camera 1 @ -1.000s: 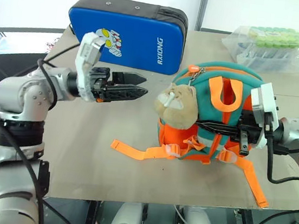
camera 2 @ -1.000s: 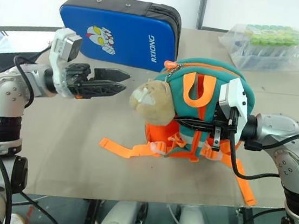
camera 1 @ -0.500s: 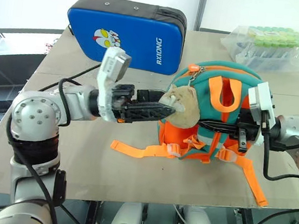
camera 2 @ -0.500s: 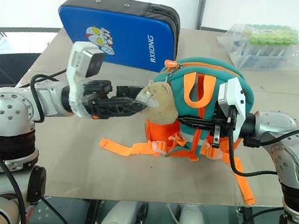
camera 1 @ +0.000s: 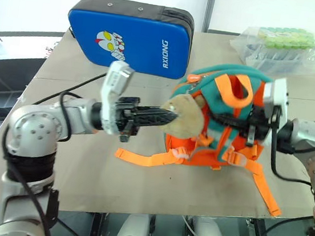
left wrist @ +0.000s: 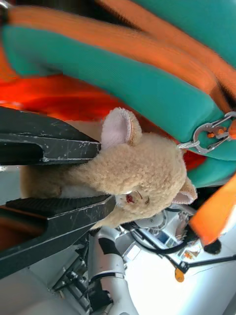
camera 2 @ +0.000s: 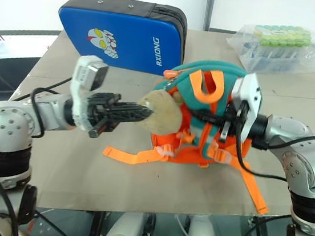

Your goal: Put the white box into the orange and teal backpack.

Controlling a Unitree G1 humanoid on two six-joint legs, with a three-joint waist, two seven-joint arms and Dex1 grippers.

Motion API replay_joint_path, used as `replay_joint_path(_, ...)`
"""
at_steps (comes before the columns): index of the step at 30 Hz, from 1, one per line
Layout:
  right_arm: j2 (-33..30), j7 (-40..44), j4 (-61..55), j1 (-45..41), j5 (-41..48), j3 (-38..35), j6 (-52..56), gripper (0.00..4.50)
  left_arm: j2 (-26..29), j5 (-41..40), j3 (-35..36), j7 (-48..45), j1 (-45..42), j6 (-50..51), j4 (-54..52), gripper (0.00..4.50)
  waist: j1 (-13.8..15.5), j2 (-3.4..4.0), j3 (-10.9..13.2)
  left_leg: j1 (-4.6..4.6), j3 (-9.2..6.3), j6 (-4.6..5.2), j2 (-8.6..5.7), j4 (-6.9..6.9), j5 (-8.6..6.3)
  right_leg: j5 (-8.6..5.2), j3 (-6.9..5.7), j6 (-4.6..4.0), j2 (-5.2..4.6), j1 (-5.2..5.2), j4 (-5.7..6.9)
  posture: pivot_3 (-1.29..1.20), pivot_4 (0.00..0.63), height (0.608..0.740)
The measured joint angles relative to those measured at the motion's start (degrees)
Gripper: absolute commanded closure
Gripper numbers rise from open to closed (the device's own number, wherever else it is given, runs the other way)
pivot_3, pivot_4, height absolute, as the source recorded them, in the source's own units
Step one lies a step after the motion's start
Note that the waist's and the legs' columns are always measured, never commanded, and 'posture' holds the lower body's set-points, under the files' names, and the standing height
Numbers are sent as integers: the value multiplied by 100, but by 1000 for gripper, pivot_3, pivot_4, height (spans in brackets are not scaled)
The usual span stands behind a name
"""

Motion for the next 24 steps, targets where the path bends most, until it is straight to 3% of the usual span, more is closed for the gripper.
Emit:
replay_joint_path(3, 117, -610, 289, -156, -35, -327, 71, 4500, 333, 9, 331, -179, 429, -104, 165, 4302, 7, 0, 0, 3, 5, 0, 0, -4, 0, -1, 3, -1, 1, 0, 0, 0, 150, 740)
replay_joint_path(8, 214, -1098, 439, -232, -14, -498, 196, 4500, 436, 81, 559, -269, 1218, -218, 347, 4302, 16, 1, 1, -1, 8, 1, 0, -11, -1, 0, 5, 0, -2, -1, -12, 0, 150, 740)
replay_joint_path(14, 355, -1641, 664, -293, -79, -512, 267, 4500, 500, 1093, 21, -482, 2471, -1008, 227, 4302, 32, 1, 0, 1, 16, 3, -1, -15, -3, 0, 12, -2, -9, 0, -17, 0, 150, 740)
replay_joint_path(20, 510, -2030, 835, -340, -33, -659, 222, 4500, -398, 2178, -834, 47, 2459, -2049, 437, 4302, 168, 2, 0, 1, 12, 11, -3, -13, -7, 4, 6, -8, -14, 8, -23, 0, 150, 740)
replay_joint_path(24, 539, -2077, 898, -654, 40, -1103, -115, 4500, -1124, 2264, -676, 445, 1476, -2609, 892, 4302, 225, 9, 9, -18, -1, 12, -14, -1, -6, 10, -11, -10, -17, 3, -24, 0, 150, 740)
